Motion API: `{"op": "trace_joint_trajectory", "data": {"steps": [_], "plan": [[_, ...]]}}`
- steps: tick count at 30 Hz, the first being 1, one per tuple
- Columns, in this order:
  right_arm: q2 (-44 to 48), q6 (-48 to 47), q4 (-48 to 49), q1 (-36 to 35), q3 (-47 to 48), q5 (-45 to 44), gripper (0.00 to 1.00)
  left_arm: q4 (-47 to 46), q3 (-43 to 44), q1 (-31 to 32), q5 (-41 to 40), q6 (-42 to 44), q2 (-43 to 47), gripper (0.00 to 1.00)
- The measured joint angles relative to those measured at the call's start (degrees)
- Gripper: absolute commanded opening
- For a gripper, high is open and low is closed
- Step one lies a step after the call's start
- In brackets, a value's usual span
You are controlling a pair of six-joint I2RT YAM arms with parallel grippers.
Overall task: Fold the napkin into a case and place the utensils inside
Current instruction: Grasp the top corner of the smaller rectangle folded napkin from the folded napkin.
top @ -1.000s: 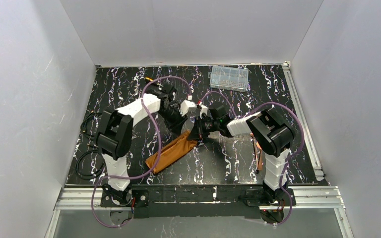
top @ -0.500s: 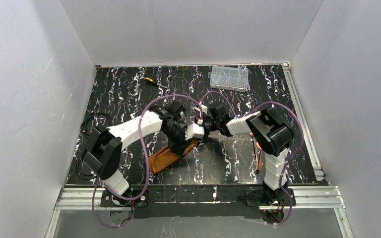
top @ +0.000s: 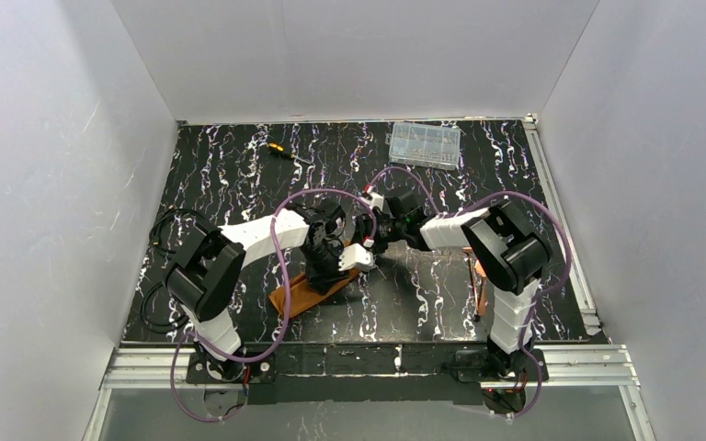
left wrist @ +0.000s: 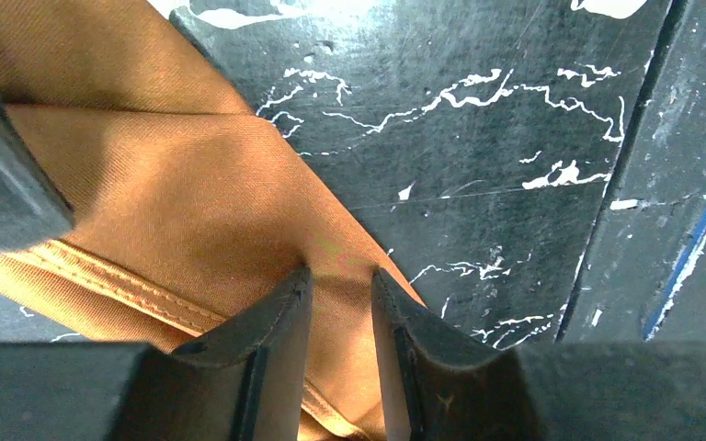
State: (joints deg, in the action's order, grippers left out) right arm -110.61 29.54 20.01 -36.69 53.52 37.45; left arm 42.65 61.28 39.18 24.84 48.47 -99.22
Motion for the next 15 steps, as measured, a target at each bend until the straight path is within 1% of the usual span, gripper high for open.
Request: {"op": "trace_joint_trajectory", "data": {"steps": [1,2,3,4,7,8,10,13,14,15], "plan": [[0.8,-0.1,-1.3,0.0,0.1,-0.1,0.98,-0.2,0.0,0.0,-0.1,0.2,0.0,0.28],[1.7,0.1,-2.5,0.0,0.3,0.4,0.99,-0.4,-0.1,0.0,-0.3,0.2,0.0,0.28],[3.3,-0.9,-3.1,-0.1,0.7,1.0,0.99,-0.8,-0.1,0.0,-0.3,0.4,0.0,0.28],[4.9,-2.7,-4.5,-0.1,1.0,-1.2,0.99,-1.1,-0.1,0.0,-0.4,0.8,0.1,0.28],[7.0,-3.4,-6.4,1.8,0.6,-3.7,0.99,-3.4,-1.2,0.0,-0.4,1.2,0.9,0.27],[7.7,-3.3,-6.3,2.5,0.1,-4.0,0.96,-3.9,-1.7,0.2,-0.5,1.2,1.3,0.27],[9.4,-2.5,-5.7,3.8,-1.6,-3.9,0.77,-5.2,-2.9,0.1,-0.7,1.1,2.3,0.27],[12.0,0.0,-1.9,5.1,-6.1,-2.3,0.47,-5.8,-3.9,0.0,-1.1,0.9,3.2,0.26],[12.3,1.0,-0.3,5.2,-7.3,-1.2,0.35,-6.0,-4.0,0.0,-1.2,0.9,3.2,0.26],[12.3,2.0,1.1,5.3,-8.2,0.0,0.3,-6.2,-4.0,0.0,-1.3,0.8,3.3,0.26]]}}
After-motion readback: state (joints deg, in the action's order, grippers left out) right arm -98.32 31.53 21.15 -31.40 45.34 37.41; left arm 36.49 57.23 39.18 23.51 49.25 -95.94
